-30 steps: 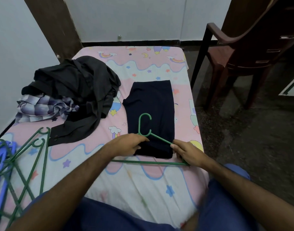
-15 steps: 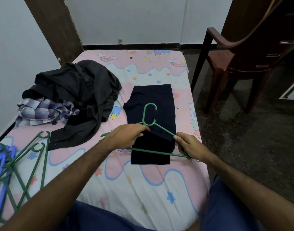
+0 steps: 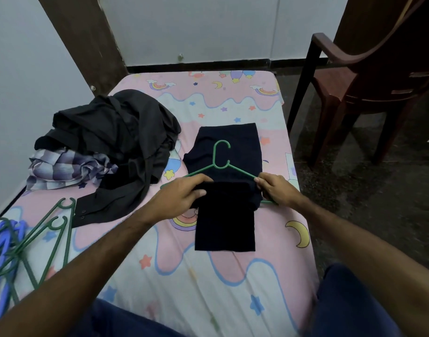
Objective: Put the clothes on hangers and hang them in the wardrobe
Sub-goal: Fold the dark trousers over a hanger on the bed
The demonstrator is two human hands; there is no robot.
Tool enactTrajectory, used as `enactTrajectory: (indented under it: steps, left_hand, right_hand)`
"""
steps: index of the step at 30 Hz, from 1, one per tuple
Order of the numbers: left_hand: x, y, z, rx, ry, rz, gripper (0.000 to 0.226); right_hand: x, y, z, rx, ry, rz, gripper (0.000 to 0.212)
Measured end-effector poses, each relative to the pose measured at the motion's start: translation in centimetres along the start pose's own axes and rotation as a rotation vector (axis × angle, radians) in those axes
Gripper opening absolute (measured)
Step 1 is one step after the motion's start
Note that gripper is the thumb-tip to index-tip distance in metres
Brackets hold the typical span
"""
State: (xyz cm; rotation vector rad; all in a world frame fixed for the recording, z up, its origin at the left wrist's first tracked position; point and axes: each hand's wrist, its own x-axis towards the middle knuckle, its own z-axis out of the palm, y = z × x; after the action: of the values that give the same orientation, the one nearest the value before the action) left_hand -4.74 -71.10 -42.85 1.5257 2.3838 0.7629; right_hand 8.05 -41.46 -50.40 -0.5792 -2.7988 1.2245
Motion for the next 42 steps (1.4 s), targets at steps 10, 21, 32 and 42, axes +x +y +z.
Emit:
enactTrajectory:
  steps: [10,21,32,42]
  left_hand:
    - [5.3,-2.8,-0.4,-0.599,0.114,-0.335,0.018]
    - [5.7,-2.0,-0.6,-0.702,0.136,-0.335,0.027]
    - [3.4,-0.2,0.3,-0.188,-0.448,-0.031,0.033]
    - [4.7,-2.7,11.7,0.629,-0.322,0.624,0.059]
  right_hand:
    - [1.2,1.5,-0.8,0.054,-0.009,0.038,0.033]
    - [1.4,2.1,-0.5,0.085,-0.027,0.028,0.035]
    - [1.4,2.6,-0.1,-0.083,-0.035,-0.026,0.032]
    - [2.8,1.6,0.3,-0.323,0.031,-0.174,0.038]
